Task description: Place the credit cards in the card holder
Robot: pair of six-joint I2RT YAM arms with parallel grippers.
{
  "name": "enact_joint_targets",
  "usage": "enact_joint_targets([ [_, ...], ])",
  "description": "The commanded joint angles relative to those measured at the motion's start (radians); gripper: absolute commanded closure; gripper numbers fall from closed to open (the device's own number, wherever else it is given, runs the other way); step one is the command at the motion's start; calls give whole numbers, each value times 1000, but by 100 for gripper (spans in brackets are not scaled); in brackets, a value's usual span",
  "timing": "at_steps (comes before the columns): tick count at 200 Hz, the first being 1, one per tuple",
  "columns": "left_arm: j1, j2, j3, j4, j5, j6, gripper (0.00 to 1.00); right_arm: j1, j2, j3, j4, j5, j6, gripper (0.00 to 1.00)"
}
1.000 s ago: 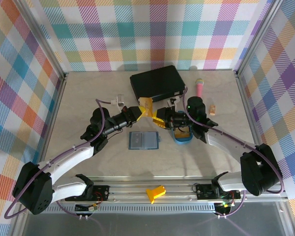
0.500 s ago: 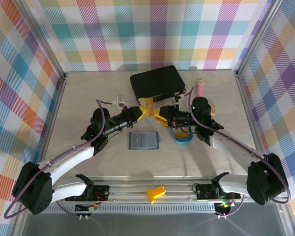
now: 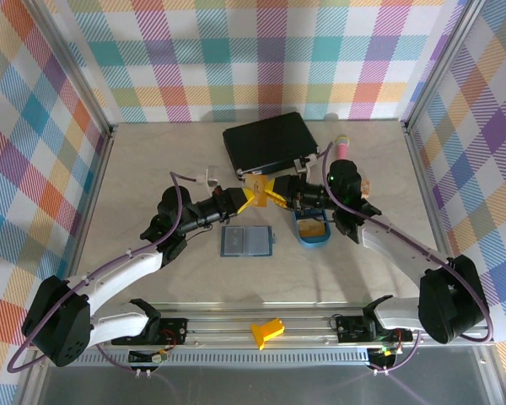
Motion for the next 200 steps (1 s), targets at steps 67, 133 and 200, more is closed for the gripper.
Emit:
enact_joint_targets([
  [67,-14,21,-26,46,7,-26,100,0,17,12,94,-28,9,88],
  [133,-6,29,-72,115,10,-76,66,-15,-34,-12,24,8,-90,100],
  [200,163,-156,-158,-129,97,-25,0,-42,-89,-54,-221,82,-313,100],
])
